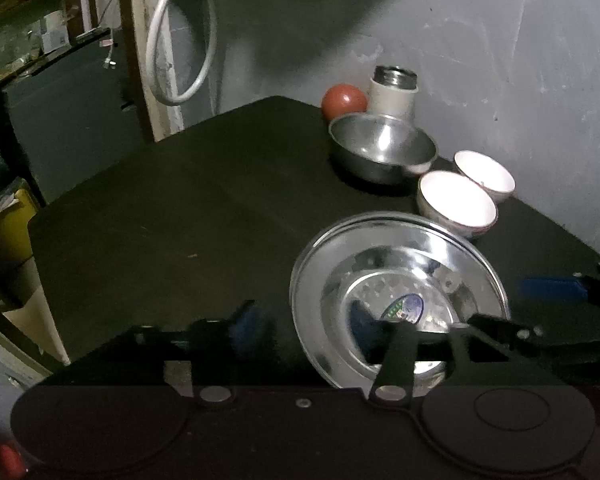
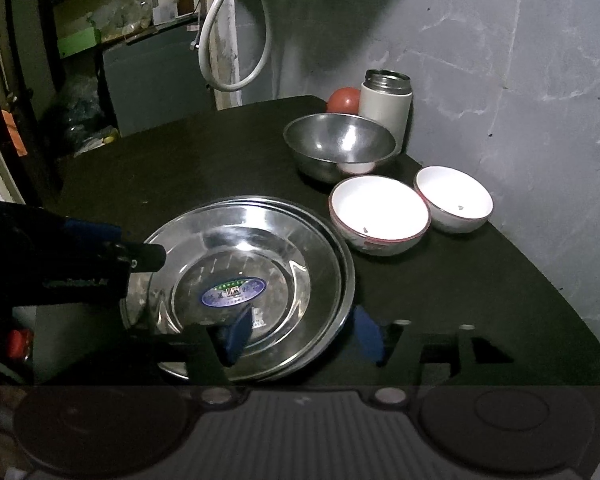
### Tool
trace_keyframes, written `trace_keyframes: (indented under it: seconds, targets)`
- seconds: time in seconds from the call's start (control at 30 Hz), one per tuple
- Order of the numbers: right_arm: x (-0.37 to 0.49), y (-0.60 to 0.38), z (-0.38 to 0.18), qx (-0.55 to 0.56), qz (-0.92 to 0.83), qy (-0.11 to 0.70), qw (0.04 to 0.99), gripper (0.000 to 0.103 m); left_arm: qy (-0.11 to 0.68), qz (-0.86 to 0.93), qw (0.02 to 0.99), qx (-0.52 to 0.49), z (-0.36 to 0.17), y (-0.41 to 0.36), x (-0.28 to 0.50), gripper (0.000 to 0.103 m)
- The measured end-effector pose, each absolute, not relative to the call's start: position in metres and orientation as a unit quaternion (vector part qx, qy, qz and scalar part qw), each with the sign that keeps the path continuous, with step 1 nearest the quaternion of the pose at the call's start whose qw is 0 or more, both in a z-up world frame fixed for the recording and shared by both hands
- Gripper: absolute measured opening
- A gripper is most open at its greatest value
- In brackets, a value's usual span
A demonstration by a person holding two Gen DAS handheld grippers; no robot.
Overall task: Organize plates and bowls
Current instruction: 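Open both grippers and withdraw from the stacked plates, then grasp the rim of the steel bowl with both grippers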
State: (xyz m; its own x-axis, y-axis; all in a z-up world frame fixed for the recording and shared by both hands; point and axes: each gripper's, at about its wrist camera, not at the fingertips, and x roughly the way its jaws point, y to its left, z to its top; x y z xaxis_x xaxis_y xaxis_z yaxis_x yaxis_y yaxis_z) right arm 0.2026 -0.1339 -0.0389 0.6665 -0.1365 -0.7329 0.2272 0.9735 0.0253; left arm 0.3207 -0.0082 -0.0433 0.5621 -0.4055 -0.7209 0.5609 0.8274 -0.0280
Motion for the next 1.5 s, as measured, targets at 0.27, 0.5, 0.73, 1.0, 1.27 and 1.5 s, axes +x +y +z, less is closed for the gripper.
trace_keyframes:
  seconds: [0.27,0.5,0.73,1.0,1.27,1.5]
  targets:
    - [0.185,-0.144,-0.035,0.071,-0.117,0.380,0.915,0.102,0.372,-0.253,0.889,0.090,-0.038,0.003,0.319,0.098]
    - [0.171,-0.153,-0.036,0.083,-0.127,0.387,0.909,0.103,0.387,-0.240,0.887,0.077,-0.041,0.012,0.314,0.100]
    - [0.166,-0.161,-0.034,0.078,-0.122,0.391,0.909,0.103,0.394,-0.227,0.888,0.073,-0.042,0.008,0.311,0.101]
    - [0.173,-0.187,-0.035,0.086,-0.096,0.364,0.922,0.103,0.399,-0.197,0.893,0.064,-0.033,-0.009,0.322,0.101]
    - [0.221,-0.247,-0.034,0.080,-0.051,0.321,0.942,0.103,0.393,-0.160,0.905,0.015,-0.012,-0.056,0.370,0.102]
    - [0.278,-0.287,-0.036,0.067,-0.001,0.300,0.951,0.103,0.396,-0.131,0.909,0.001,-0.011,-0.105,0.418,0.102]
